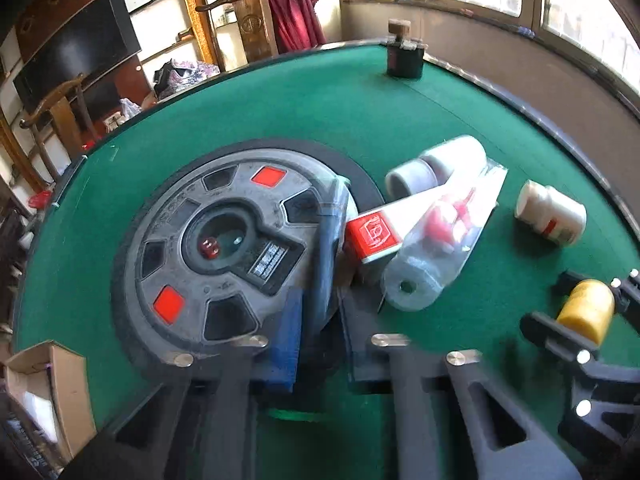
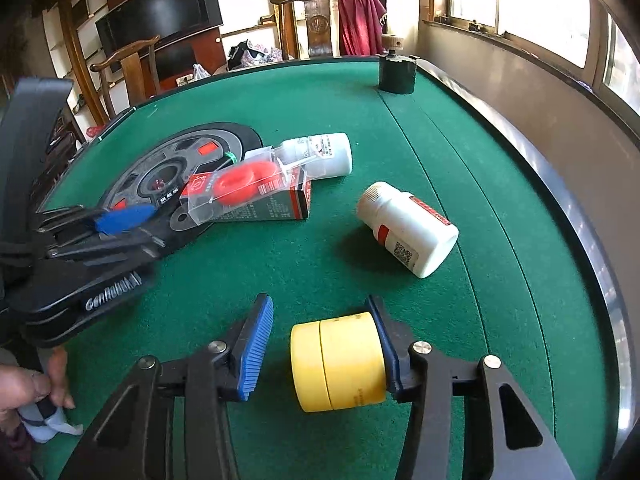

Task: Organize objects
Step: 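Grasp the yellow tape roll with the right gripper, then carry the tape roll and marker over the cardboard box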

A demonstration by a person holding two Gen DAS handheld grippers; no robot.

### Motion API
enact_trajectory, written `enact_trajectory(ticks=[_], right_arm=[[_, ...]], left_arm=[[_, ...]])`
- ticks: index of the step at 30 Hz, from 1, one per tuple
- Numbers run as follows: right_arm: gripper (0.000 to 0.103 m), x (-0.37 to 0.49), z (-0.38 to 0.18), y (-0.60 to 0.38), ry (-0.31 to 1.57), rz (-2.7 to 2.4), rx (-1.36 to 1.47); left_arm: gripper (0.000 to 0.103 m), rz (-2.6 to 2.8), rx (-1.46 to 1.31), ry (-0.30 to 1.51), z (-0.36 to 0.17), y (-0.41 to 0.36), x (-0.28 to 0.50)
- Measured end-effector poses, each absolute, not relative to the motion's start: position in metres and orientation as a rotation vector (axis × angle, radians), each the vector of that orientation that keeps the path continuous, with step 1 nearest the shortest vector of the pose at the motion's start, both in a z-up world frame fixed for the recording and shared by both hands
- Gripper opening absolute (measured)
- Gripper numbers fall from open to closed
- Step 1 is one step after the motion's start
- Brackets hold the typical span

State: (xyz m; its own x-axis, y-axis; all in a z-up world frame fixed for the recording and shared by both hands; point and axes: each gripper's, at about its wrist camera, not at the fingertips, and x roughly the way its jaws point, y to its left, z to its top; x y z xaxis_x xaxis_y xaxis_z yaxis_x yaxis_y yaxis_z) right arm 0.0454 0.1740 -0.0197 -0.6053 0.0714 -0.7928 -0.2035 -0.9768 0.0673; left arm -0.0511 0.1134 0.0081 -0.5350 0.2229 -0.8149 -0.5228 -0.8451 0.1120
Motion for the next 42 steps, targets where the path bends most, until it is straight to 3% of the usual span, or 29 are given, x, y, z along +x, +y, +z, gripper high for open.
enact_trajectory(ticks=[6, 10, 12, 14, 16, 17, 18, 25, 28, 42], right_arm=[[0.052, 0.046, -0.020, 0.174, 0.209, 2.676, -1.320], [0.052, 0.044, -0.020, 0.170, 0.170, 2.673, -1.319], [0.052, 0.044, -0.021, 0.168, 0.150, 2.670, -1.316], [0.052, 0.045, -0.021, 0.168, 0.149, 2.670, -1.312], [0.052, 0.044, -0.021, 0.169, 0.155, 2.671, -1.309], [0.052, 0.044, -0.021, 0.169, 0.158, 2.671, -1.308], [0.052, 0.044, -0.021, 0.169, 0.162, 2.671, -1.306], [0.052, 0.045, -0.020, 0.173, 0.214, 2.683, -1.290], [0.036, 0.047, -0.020, 0.176, 0.239, 2.677, -1.274], [0.035, 0.070, -0.002, 0.155, 0.238, 2.720, -1.242]], left_arm=[[0.014, 2.329, -1.299, 0.292, 0.010, 0.084, -0.037], [0.016, 2.353, -1.294, 0.290, 0.009, 0.087, -0.034], [0.030, 2.368, -1.275, 0.311, 0.008, 0.095, -0.035], [0.034, 2.388, -1.231, 0.351, 0.005, 0.104, -0.032], [0.030, 2.408, -1.191, 0.381, 0.005, 0.109, -0.027], [0.019, 2.397, -1.193, 0.373, 0.005, 0.110, -0.027], [0.014, 2.395, -1.202, 0.376, 0.006, 0.109, -0.026], [0.014, 2.372, -1.233, 0.249, 0.017, 0.077, -0.005], [0.014, 2.422, -1.188, 0.252, 0.033, 0.061, 0.009], [0.014, 2.569, -1.061, 0.242, 0.077, -0.007, 0.062]])
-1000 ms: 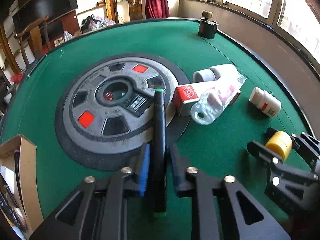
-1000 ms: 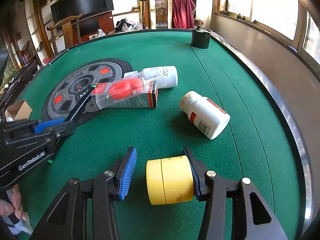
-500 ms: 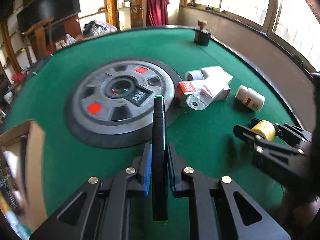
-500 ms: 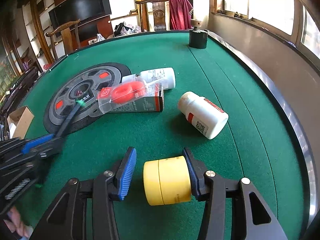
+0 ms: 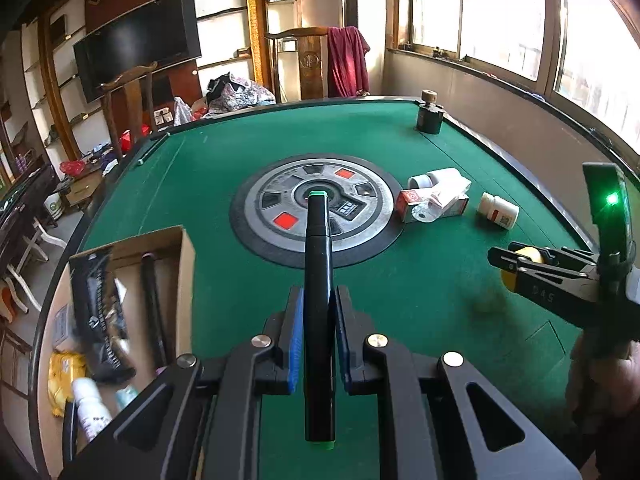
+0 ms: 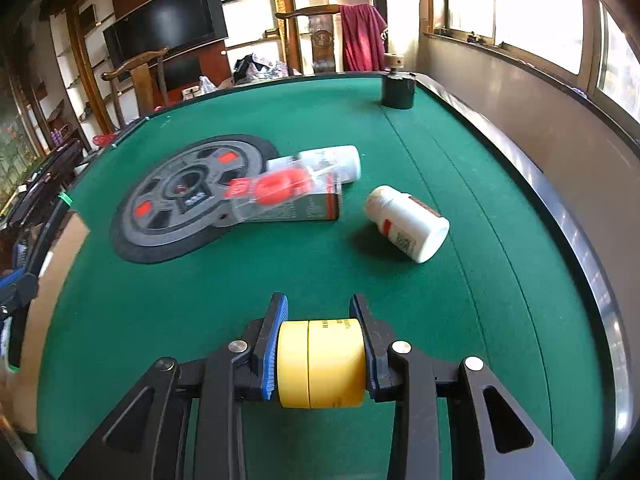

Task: Organize objects
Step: 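Carry the tape roll and marker over the cardboard box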

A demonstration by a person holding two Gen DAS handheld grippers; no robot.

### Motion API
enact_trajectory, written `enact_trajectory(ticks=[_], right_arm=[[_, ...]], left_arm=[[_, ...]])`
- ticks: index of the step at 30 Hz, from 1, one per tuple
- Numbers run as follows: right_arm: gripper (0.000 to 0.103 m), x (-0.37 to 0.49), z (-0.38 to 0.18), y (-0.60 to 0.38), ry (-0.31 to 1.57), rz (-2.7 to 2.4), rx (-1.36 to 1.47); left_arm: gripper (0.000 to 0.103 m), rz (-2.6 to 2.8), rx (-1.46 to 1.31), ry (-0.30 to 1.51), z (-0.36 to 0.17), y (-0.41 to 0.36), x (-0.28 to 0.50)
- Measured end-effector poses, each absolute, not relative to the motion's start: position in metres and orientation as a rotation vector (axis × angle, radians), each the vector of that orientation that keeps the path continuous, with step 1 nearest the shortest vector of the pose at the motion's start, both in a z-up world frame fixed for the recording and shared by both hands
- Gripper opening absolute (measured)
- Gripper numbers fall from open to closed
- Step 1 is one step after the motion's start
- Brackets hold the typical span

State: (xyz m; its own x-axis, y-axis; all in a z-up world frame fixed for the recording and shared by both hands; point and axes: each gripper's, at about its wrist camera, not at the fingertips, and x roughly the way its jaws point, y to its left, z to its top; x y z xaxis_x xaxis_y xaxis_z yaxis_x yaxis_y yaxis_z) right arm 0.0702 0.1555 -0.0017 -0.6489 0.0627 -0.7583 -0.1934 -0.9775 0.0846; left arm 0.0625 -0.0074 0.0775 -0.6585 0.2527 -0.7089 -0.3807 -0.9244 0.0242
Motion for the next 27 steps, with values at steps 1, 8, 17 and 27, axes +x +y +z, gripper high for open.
enact_trajectory(ticks=[1, 8, 17, 27], right_arm=[[0.035, 0.073, 0.001, 0.151, 0.240, 2.728, -1.243], [0.035, 0.079, 0.020, 0.116, 0.194, 2.783, -1.241], [0.035, 0.068, 0.029, 0.066, 0.120, 2.849, -1.279], [0.035, 0.059, 0.032, 0.029, 0.050, 2.879, -1.315]], left_arm=[[0.014, 2.573, -1.058, 0.236, 0.078, -0.011, 0.065], [0.014, 2.585, -1.059, 0.183, 0.078, -0.038, 0.075], [0.014, 2.619, -1.094, 0.098, 0.075, -0.078, 0.074], [0.014, 2.634, -1.096, 0.042, 0.074, -0.104, 0.075]])
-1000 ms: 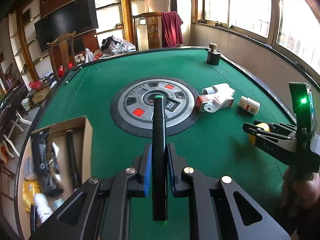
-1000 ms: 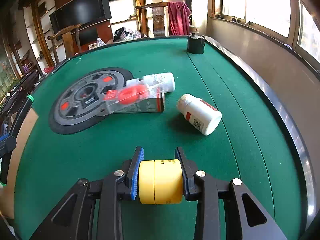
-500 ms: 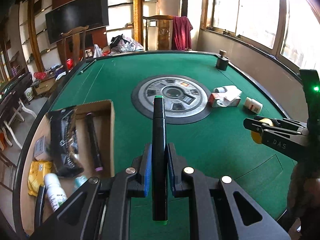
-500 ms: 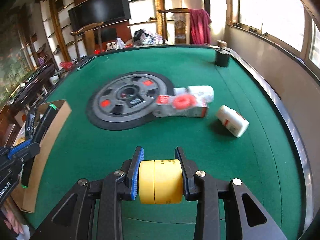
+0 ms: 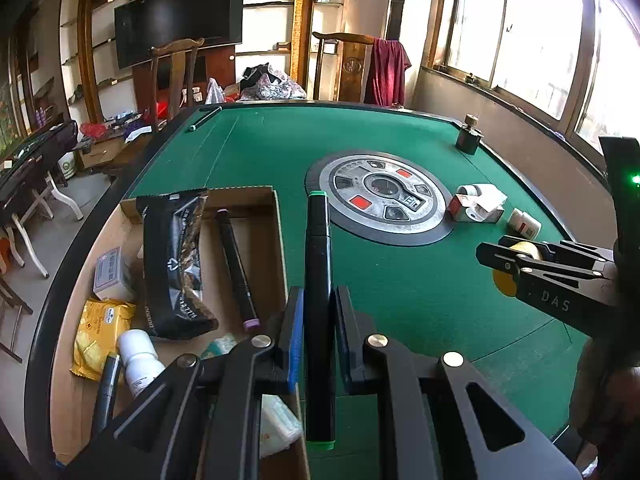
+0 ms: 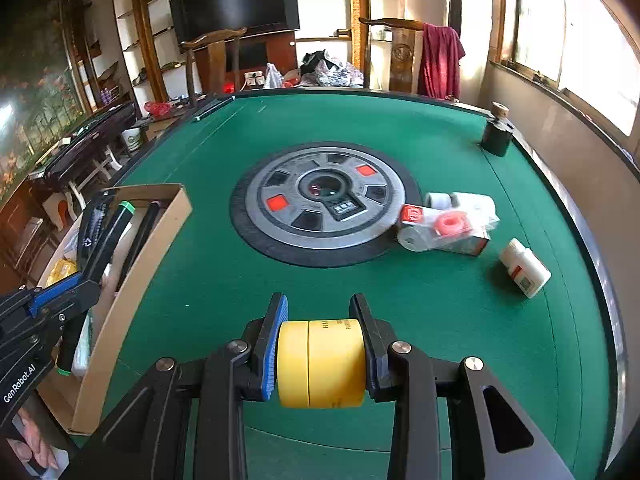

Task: Organize objects
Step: 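Carry the tape roll and marker over the cardboard box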

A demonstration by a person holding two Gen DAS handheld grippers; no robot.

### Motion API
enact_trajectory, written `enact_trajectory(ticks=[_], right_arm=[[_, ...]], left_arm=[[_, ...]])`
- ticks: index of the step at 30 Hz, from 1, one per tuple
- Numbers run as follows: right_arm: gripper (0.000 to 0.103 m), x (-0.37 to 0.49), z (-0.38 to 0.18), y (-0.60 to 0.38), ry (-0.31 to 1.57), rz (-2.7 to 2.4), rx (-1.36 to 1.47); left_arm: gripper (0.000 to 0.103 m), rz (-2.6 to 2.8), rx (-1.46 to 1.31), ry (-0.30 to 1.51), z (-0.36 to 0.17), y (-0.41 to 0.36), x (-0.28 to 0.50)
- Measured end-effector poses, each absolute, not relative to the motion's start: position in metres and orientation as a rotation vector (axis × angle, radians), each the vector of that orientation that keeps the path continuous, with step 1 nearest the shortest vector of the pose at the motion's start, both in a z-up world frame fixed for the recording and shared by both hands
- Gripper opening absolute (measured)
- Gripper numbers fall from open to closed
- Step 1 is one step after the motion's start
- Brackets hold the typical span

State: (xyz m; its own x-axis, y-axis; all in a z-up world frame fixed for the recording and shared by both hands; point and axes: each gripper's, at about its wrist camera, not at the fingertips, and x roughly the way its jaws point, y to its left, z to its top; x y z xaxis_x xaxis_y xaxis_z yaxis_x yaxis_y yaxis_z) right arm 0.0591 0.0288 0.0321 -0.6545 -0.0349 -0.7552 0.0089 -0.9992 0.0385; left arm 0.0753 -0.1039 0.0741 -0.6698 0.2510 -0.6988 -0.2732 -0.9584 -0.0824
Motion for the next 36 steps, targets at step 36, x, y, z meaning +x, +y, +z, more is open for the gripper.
enact_trajectory(ticks=[36], right_arm=[[0.035, 0.051, 0.044, -0.119, 0.155, -2.613, 1.214]], left_arm=[[0.014, 2.717, -1.110, -0.167, 0.080, -0.234, 0.126]])
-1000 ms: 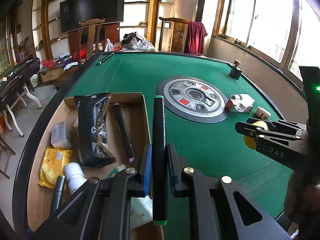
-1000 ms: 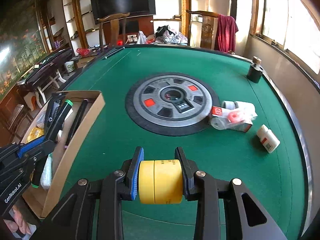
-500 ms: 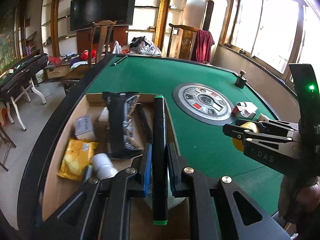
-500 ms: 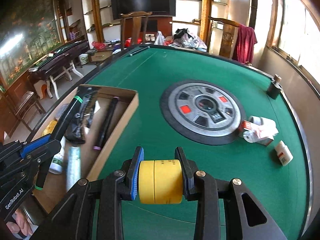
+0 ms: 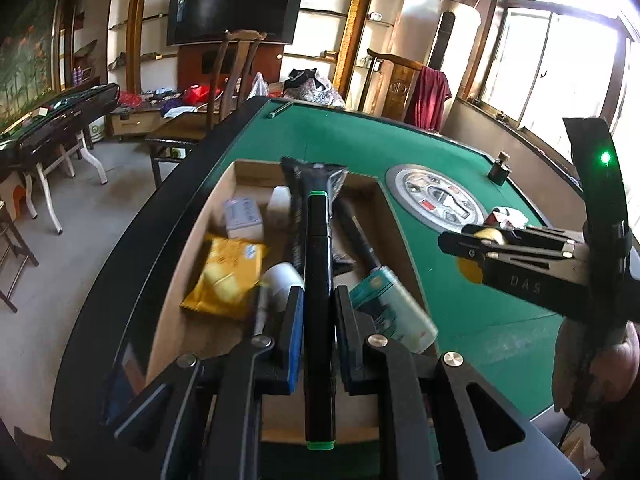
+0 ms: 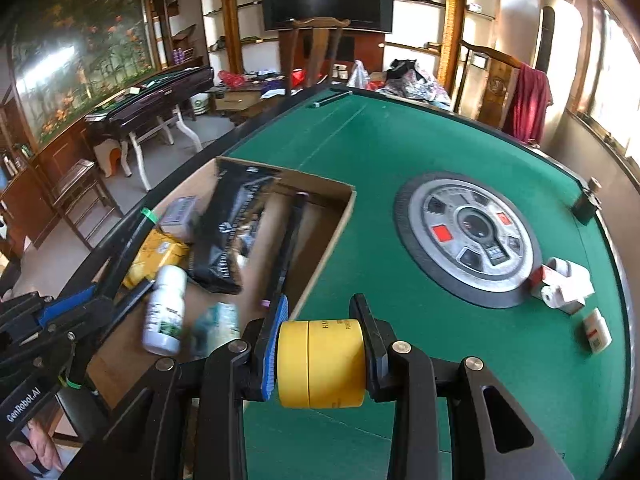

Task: Organize objects
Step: 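Carry the tape roll and marker over the cardboard box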

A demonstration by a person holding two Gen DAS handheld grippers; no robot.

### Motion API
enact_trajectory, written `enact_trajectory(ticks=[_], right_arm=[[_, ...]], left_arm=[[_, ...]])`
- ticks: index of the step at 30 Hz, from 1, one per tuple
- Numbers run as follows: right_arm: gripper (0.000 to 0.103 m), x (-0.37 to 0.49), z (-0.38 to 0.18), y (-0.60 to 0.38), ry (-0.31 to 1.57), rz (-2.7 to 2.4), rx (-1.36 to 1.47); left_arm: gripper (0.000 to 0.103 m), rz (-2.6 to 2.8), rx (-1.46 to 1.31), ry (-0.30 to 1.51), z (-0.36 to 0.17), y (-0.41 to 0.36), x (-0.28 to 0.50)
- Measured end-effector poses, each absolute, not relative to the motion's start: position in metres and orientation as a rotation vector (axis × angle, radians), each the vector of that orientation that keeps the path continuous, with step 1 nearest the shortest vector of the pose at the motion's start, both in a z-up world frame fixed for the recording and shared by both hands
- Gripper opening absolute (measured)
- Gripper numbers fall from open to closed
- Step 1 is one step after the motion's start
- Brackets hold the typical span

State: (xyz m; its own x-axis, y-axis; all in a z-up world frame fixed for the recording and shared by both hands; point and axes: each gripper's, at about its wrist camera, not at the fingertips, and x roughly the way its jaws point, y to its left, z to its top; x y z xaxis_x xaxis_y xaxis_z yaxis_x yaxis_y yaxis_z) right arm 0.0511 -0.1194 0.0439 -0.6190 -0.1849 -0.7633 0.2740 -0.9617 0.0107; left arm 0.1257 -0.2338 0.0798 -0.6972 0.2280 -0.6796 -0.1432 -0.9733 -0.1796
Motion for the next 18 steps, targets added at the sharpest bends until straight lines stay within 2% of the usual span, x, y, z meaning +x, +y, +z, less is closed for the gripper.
enact_trajectory(ticks=[6, 18], right_arm=[[0.035, 0.043, 0.038, -0.139, 0.116, -2.539, 1.233], [0.035, -0.002, 0.030, -0.173, 0.164, -2.504, 1.275]], left_arm=[[0.015, 2.669, -1.173, -0.208, 0.062, -0.238, 0.121], [0.015, 2.605, -1.242, -0.262, 0.040, -0.233, 0.093]])
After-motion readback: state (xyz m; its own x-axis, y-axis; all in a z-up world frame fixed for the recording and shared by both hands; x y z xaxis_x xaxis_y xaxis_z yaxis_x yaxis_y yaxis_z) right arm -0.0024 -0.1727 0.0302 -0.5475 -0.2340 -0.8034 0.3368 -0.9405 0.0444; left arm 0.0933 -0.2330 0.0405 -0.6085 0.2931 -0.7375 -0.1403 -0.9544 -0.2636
